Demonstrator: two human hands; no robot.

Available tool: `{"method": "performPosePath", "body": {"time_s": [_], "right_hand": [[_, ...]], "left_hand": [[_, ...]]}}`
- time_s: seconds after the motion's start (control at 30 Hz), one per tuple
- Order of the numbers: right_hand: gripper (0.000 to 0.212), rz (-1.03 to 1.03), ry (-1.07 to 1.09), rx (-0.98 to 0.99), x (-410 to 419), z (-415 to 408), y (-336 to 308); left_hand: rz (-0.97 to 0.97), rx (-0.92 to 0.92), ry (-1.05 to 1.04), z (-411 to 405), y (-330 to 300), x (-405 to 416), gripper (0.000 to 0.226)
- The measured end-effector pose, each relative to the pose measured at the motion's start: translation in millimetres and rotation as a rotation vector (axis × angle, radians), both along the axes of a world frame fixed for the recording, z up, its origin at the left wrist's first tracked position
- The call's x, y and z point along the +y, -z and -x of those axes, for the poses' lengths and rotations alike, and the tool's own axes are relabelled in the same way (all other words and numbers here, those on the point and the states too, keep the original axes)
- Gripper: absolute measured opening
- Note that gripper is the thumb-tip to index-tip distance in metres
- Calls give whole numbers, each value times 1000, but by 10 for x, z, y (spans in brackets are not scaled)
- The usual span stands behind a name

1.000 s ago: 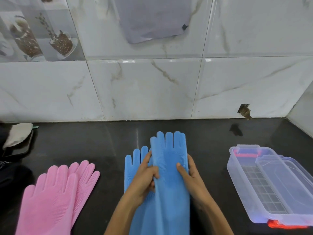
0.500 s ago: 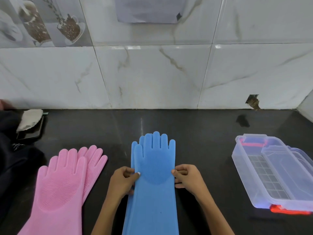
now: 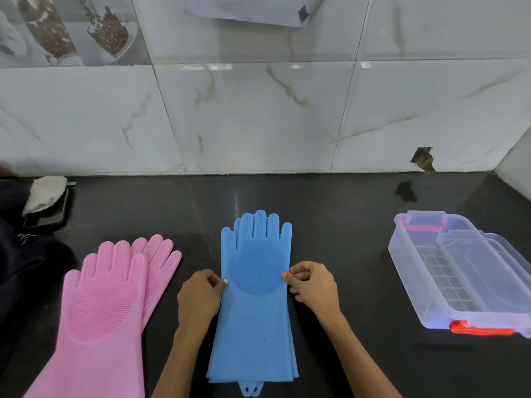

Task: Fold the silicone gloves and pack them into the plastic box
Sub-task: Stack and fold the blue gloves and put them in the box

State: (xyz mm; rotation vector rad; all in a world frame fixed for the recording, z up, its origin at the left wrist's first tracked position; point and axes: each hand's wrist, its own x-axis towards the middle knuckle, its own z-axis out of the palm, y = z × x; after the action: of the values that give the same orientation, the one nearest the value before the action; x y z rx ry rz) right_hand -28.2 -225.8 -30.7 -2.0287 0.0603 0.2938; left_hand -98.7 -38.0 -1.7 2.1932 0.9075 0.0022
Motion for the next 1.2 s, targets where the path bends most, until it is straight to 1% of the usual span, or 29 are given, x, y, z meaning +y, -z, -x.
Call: {"method": "performPosePath", "body": {"time_s": [0.13,0.27,0.4,0.5,0.67,0.73,0.8,0.87,0.93,1.03,1.2], "right_hand": [[11,45,33,-48,36,14,22],[16,52,80,-108,75,39,-4],[18,37,12,-82,24,54,-47],[15,-1,-79,-56,-56,72,-55],[16,30,-43,-75,-39,96,-24],[21,87,-41,-41,-14,82,-54],[33,224,-86,-10,24,73,-96],[41,415,-140,-50,73,90,-111],[41,536,-161,-107,105,122,-112],[44,560,-185,-115,94,130,-115],[42,574,-171,-28,-95,74,-118]], "left_hand": [[66,-8,-29,-8,15,0,13],[103,-34,-48,-2,47,16,13],[150,-59,-69,35,76,51,15],[205,-85,-67,65,89,84,14],[269,-118,-98,75,136,81,6],[342,-122,-127,69,146,88,7],[411,-121,-147,64,152,106,10],[446,-120,-159,60,152,125,10],[463,-126,-167,57,153,131,9],[470,-152,-176,49,173,100,11],[479,-200,-121,28,216,-98,11]]}}
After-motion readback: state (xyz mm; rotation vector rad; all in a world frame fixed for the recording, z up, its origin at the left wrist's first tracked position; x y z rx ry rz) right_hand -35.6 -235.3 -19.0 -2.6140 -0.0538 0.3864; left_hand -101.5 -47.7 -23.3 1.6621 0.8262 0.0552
